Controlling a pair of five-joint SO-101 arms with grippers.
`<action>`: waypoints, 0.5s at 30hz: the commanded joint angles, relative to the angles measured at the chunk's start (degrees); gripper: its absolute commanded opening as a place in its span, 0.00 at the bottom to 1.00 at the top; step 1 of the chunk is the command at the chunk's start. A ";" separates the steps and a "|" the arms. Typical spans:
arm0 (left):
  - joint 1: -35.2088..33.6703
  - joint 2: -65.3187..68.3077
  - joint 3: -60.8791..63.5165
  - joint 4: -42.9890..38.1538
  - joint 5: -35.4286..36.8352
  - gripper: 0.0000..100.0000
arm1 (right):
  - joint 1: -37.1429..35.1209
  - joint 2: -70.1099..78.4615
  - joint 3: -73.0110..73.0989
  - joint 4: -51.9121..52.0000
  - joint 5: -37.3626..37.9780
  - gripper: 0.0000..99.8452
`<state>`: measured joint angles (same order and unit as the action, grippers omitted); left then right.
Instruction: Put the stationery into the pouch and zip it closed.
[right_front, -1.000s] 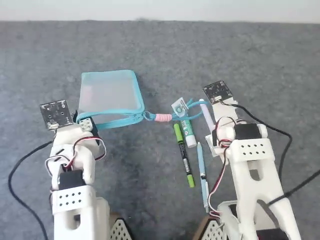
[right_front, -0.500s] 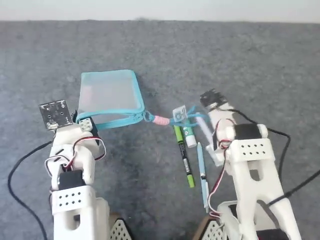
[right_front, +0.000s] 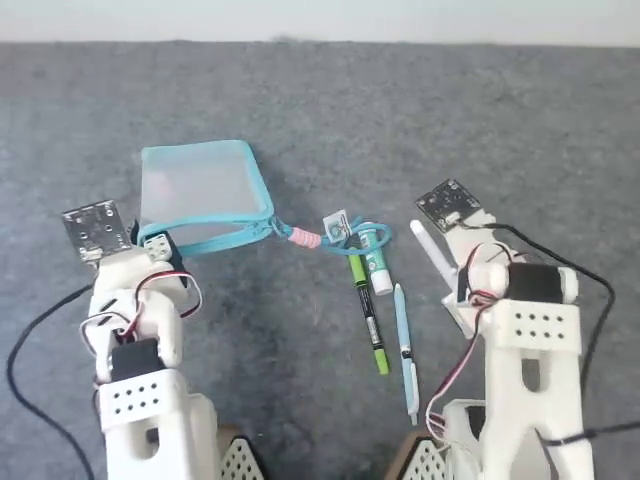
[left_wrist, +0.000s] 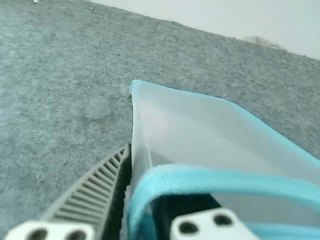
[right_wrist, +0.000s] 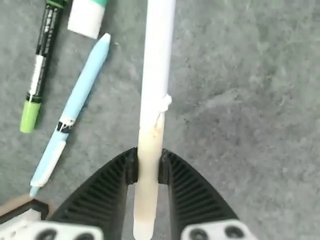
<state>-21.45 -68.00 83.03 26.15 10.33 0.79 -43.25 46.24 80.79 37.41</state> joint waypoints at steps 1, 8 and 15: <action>2.99 0.44 -3.21 -0.26 0.97 0.01 | -1.98 -4.09 -5.19 2.33 -0.53 0.01; 12.66 0.44 -0.57 -0.26 0.79 0.01 | -15.69 -5.05 -19.43 11.30 -10.02 0.01; 16.79 0.44 0.22 -0.44 0.79 0.01 | -37.05 -0.75 -26.55 17.71 -17.41 0.01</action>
<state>-6.42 -68.00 84.26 26.15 10.33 -29.01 -46.24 24.09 96.97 23.25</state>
